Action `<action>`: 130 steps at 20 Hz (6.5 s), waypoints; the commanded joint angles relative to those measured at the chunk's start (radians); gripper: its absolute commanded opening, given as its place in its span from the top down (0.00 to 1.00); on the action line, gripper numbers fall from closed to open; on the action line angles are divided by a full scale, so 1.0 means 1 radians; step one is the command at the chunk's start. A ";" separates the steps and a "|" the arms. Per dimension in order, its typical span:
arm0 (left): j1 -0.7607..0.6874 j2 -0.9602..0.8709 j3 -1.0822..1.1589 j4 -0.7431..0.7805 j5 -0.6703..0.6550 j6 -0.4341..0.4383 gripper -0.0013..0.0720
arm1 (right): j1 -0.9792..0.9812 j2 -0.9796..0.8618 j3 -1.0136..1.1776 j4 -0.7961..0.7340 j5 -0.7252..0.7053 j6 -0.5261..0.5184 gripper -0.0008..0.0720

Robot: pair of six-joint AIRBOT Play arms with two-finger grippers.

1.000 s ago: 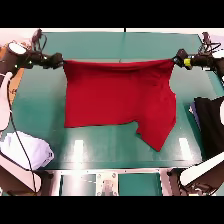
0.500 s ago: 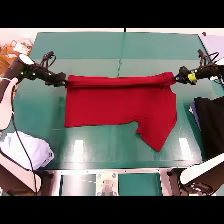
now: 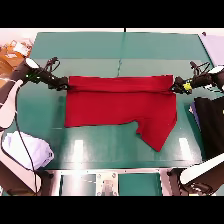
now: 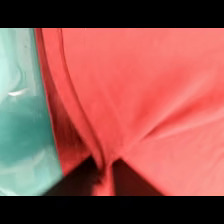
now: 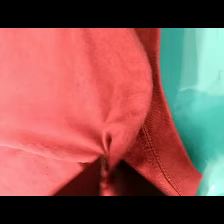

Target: Fold the shirts.

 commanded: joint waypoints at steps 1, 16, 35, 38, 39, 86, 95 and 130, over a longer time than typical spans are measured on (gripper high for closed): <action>-0.001 -0.001 0.031 0.011 -0.110 -0.050 0.27 | -0.009 0.001 0.012 -0.003 0.046 0.011 0.45; -0.129 0.422 -0.266 0.196 -0.264 -0.240 0.96 | -0.096 0.626 -0.559 -0.523 0.170 0.369 0.96; -0.470 0.863 -1.204 -0.076 0.840 -0.741 0.04 | 0.044 0.685 -1.077 0.033 -0.316 0.148 0.35; -0.470 0.767 -1.202 -0.088 0.896 -0.797 0.04 | 0.044 0.685 -1.077 0.034 -0.315 0.126 0.35; -0.470 0.729 -1.195 -0.098 0.893 -0.808 0.04 | 0.044 0.685 -1.077 0.034 -0.315 0.126 0.35; -0.178 0.128 0.145 0.342 0.094 -0.451 0.05 | 0.047 0.070 0.037 0.007 0.036 0.116 0.57; -0.112 0.128 0.235 0.269 -0.152 -0.447 0.95 | -0.190 -0.005 -0.062 0.092 0.171 -0.177 0.09; -0.565 -0.129 0.335 -0.072 -0.092 -0.309 0.95 | 0.255 0.332 0.133 0.324 0.440 0.024 0.96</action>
